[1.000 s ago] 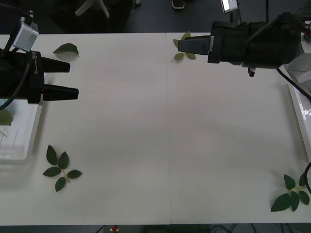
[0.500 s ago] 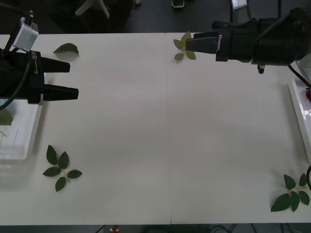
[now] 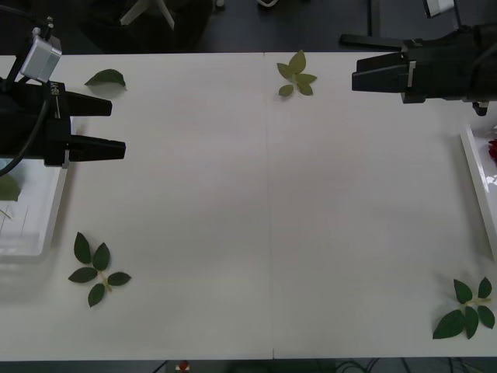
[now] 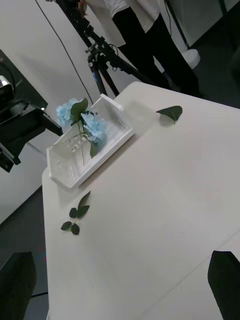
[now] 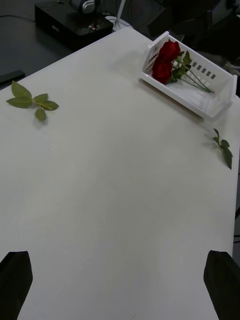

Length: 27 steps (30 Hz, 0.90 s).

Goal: Place the red flowers into the right box and the blue flowers into the left box. If a person shows an open palm, hand one flower to the person first, then continue sorting.

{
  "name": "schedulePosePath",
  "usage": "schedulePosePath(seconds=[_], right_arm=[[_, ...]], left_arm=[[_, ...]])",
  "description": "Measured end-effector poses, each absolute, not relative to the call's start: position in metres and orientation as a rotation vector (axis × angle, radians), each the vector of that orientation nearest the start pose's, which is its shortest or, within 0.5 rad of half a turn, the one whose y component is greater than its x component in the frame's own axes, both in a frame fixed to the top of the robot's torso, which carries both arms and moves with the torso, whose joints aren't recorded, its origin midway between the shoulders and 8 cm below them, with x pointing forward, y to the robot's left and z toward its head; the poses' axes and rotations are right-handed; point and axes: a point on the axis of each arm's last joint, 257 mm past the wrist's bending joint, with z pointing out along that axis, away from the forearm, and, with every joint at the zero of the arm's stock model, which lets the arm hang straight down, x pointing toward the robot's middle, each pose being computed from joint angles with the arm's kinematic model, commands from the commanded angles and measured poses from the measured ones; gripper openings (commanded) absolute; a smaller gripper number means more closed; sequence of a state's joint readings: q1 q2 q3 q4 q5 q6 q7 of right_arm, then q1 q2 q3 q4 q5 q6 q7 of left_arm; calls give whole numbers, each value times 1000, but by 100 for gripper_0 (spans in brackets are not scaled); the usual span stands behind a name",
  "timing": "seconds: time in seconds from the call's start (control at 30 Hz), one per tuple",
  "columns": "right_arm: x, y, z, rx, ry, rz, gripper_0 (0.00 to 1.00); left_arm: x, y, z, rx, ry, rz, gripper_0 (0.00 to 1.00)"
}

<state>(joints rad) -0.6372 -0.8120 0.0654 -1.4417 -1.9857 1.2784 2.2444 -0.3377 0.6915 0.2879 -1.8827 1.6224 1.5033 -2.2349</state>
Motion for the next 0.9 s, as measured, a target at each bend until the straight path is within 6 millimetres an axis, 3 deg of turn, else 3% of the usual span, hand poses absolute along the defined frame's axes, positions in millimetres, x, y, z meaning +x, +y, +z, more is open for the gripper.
schedulePosePath(seconds=[0.37,0.9], right_arm=[[470,-154,-41,-889,1756,1130,100],[470,-155,-42,-928,1724,1096,100]], left_arm=[[420,184,-59,1099,1779,-707,100],[420,184,-59,1099,1779,-707,100]])
